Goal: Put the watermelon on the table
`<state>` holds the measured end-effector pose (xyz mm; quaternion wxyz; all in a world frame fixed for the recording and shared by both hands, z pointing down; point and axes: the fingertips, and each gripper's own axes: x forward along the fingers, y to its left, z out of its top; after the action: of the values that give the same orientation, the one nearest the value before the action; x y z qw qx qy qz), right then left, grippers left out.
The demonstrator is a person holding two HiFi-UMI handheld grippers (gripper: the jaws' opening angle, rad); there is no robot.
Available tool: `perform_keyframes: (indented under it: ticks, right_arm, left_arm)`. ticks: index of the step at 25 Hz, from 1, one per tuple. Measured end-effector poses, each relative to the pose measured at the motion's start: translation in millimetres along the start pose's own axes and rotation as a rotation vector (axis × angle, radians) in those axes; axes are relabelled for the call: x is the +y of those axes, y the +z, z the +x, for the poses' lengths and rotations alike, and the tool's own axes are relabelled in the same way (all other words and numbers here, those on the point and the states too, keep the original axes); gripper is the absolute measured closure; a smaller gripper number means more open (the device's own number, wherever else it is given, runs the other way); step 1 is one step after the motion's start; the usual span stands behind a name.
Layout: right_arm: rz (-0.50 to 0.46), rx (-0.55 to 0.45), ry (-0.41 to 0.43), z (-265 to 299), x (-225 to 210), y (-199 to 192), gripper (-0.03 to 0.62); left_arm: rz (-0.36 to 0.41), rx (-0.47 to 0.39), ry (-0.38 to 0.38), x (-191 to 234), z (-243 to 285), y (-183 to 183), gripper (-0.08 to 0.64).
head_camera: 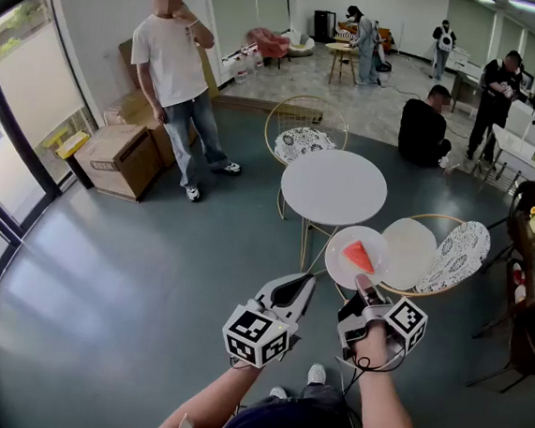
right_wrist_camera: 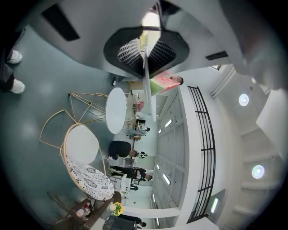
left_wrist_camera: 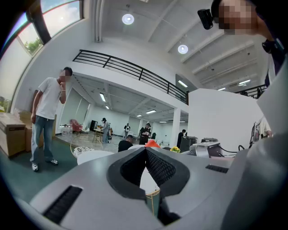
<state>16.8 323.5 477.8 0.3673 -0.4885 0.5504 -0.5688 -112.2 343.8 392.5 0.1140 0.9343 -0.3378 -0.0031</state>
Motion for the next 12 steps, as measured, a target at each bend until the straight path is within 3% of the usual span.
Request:
perform_keyframes:
  ticks: [12]
  right_arm:
    - [0.015, 0.014, -0.001, 25, -8, 18, 0.571]
  left_arm:
    - [-0.021, 0.014, 0.006, 15, 28, -6, 0.555]
